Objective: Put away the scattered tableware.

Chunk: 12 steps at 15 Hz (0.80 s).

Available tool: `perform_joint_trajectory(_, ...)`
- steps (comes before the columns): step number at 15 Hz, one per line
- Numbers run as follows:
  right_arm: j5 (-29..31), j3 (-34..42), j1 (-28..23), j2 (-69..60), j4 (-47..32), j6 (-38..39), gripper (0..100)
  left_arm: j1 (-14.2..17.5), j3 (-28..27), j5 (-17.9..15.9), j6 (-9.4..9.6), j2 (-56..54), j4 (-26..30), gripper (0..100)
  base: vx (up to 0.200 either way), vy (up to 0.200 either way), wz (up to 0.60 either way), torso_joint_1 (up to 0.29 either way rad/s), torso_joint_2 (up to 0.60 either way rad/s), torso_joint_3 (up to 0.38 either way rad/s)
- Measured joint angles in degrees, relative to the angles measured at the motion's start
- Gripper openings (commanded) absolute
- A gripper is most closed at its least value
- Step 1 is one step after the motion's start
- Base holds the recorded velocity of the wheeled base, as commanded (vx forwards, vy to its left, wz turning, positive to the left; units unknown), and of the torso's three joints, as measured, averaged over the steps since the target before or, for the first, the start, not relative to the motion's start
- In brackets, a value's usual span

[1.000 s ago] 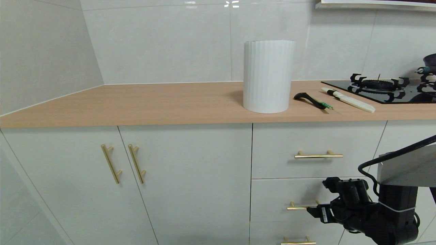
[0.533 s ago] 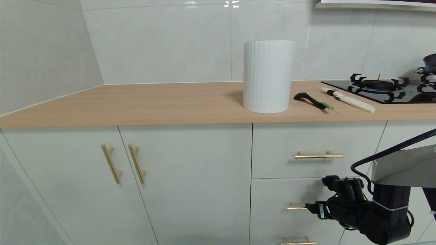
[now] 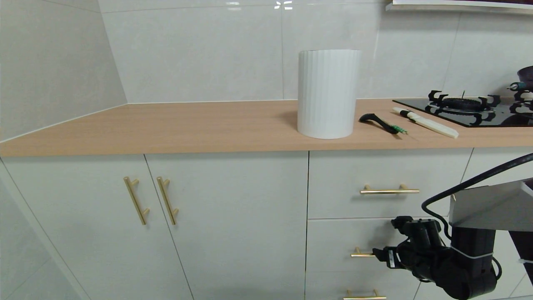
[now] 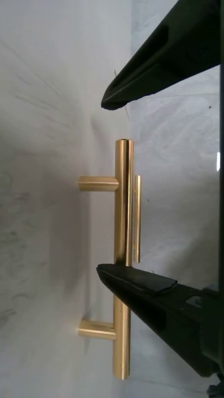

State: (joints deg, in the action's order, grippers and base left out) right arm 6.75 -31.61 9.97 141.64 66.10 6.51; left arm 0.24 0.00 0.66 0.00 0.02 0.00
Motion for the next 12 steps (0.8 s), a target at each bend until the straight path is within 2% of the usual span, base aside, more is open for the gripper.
perform_joint_trajectory(9,0.02,2.26,0.20,-0.46,-0.68,-0.90,100,0.00,0.00,0.02,0.00,0.00,0.00,100,0.000,0.000,0.00,0.000,0.00,0.000)
perform_joint_trajectory(12,-0.30,5.86,1.66,-6.80,-8.02,-1.26,100,0.00,0.00,0.02,0.00,0.00,0.00,100,0.000,0.000,0.00,0.000,0.00,0.000)
